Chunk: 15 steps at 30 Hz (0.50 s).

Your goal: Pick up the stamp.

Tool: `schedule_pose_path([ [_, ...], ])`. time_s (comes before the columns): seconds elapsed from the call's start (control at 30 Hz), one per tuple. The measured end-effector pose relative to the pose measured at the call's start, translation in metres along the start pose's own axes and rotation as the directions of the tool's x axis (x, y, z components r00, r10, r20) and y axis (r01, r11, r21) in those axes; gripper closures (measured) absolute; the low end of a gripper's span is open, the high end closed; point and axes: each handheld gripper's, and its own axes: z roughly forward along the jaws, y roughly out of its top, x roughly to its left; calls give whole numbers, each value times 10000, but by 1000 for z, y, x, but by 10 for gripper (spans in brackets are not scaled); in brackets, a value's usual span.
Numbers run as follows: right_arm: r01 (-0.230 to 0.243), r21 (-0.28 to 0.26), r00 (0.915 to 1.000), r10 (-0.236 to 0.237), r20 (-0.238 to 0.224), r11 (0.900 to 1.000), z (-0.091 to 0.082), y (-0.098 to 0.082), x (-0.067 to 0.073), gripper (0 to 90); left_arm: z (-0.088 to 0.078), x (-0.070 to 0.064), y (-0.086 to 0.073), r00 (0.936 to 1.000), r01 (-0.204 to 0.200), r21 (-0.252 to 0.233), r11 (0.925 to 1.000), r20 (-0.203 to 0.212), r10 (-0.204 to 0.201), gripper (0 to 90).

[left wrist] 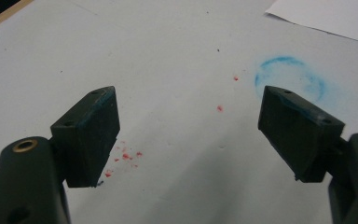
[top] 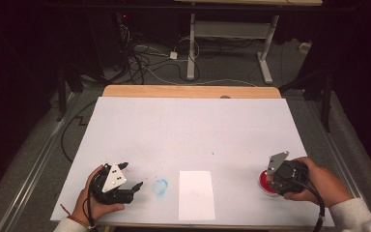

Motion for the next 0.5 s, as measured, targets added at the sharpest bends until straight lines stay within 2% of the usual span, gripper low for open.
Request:
schedule_pose_path([
  [0.13,296,427,9993,-285,-260,9986,6,5,-1,558,1,0,0,9999,-61,96,9999,81,60,199],
  [0.17,365,477,9991,-354,-247,9982,9,6,-1,600,1,0,0,9999,-154,59,9999,35,154,199],
  [0.27,382,500,9988,-367,-314,9980,11,8,-1,635,2,-1,0,9997,-226,157,9996,64,225,198],
  [0.4,306,508,9994,-297,-200,9982,15,8,-1,713,3,-1,0,9997,-241,221,9995,70,240,199],
  [0.43,322,481,9994,-315,-148,9983,15,8,-2,755,3,-1,0,9997,-236,228,9995,90,234,198],
  [0.5,310,469,9994,-301,-179,9984,16,8,-2,758,4,-1,0,9997,-240,247,9994,106,237,198],
])
